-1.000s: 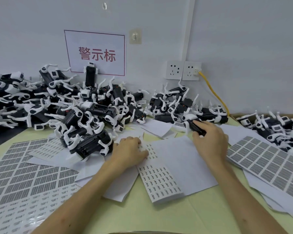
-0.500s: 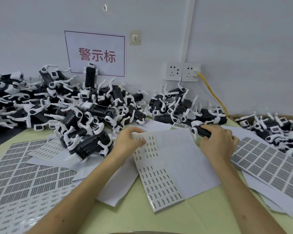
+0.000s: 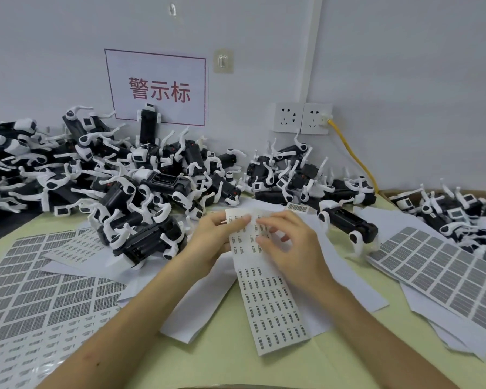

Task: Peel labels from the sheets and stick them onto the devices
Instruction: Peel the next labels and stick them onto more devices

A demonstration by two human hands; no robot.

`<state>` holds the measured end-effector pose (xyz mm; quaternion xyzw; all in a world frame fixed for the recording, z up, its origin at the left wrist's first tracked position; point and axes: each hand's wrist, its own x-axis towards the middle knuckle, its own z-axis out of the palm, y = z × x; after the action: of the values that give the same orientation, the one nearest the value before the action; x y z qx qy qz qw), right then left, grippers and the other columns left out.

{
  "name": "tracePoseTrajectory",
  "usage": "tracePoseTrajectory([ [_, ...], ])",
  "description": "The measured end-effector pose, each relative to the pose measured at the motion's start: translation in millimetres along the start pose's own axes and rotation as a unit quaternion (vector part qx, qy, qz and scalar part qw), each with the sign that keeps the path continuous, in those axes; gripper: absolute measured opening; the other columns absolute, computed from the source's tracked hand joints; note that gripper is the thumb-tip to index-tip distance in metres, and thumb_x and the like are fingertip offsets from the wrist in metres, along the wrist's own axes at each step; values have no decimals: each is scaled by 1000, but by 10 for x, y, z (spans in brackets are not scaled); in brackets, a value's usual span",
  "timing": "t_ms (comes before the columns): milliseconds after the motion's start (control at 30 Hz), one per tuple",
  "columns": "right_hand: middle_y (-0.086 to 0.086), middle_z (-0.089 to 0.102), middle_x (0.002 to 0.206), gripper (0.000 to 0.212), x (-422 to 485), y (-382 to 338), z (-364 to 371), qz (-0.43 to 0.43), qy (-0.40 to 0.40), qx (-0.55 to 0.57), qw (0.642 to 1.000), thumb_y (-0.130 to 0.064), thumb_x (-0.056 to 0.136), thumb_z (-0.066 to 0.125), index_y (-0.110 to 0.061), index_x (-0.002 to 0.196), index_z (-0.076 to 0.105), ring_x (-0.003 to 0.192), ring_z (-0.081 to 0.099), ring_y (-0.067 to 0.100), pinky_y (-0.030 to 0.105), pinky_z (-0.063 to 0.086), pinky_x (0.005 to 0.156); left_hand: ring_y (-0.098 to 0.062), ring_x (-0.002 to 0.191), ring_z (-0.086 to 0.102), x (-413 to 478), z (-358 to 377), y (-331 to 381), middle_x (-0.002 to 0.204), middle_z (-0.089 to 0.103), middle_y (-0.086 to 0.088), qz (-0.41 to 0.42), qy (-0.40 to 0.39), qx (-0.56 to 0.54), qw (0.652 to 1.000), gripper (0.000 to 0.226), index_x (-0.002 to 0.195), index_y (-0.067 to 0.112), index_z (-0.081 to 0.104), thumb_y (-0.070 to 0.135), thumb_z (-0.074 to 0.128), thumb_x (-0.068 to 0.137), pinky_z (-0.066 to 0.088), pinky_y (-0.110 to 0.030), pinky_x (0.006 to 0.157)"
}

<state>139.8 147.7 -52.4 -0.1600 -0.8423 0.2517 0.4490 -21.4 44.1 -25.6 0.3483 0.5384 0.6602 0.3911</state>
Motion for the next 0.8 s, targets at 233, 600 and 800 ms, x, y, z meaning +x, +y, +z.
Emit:
tracePoseTrajectory([
  [233,-18,67,109,29,-17,25,52,51,44,50,996,-19,84,84,-22,112,79,103,67,4,16,52,81,-28,93,77,-31,-10,-2,111,78,-16,1,-60,-16,998,32,121,10,73,8,77,90,62,-31,74],
  [600,-11,72,95,13,5,21,4,93,60,107,988,-7,83,82,-11,96,82,81,70,8,19,53,71,-44,113,69,-59,48,-26,121,73,-25,15,-82,10,996,60,144,12,56,-3,73,89,54,-50,104],
  [800,-12,72,96,14,28,30,3,91,67,101,989,-4,87,76,-17,92,80,83,69,4,14,51,72,-38,105,72,-57,80,-28,116,75,-23,32,-65,12,997,54,140,8,58,-10,69,90,59,-41,94],
])
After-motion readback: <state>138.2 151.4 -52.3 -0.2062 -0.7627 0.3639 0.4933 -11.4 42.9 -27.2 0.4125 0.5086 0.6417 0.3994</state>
